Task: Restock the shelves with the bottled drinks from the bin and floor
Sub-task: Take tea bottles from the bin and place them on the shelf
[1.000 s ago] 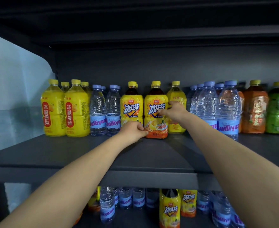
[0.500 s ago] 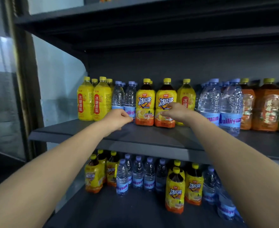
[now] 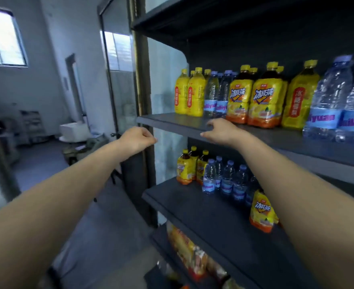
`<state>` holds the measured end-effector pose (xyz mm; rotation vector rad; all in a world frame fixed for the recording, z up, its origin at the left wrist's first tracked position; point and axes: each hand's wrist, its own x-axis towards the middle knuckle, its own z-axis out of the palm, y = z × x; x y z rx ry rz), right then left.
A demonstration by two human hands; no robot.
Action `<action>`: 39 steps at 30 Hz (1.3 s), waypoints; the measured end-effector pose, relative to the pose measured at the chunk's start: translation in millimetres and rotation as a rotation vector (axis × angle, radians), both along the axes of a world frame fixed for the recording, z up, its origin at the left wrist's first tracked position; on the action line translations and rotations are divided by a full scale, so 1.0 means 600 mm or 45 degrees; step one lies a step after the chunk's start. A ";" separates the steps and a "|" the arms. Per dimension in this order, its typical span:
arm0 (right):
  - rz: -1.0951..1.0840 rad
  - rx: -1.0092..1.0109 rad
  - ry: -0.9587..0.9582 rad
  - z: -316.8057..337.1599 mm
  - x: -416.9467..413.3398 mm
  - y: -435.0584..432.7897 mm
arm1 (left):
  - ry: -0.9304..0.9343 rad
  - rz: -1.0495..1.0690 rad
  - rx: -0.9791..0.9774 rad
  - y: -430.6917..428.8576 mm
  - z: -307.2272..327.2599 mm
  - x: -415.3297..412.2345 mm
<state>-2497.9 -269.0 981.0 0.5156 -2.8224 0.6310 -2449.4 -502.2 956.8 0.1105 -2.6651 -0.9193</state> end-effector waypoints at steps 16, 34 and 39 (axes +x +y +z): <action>0.621 0.091 -0.217 -0.123 0.239 -0.348 | -0.331 0.608 -0.285 -0.230 -0.095 0.415; 0.837 0.373 -0.481 -0.328 0.599 -0.582 | -0.621 0.723 -0.230 -0.399 -0.298 0.779; 0.872 0.392 -0.582 -0.393 0.620 -0.613 | -0.713 0.720 -0.252 -0.414 -0.365 0.798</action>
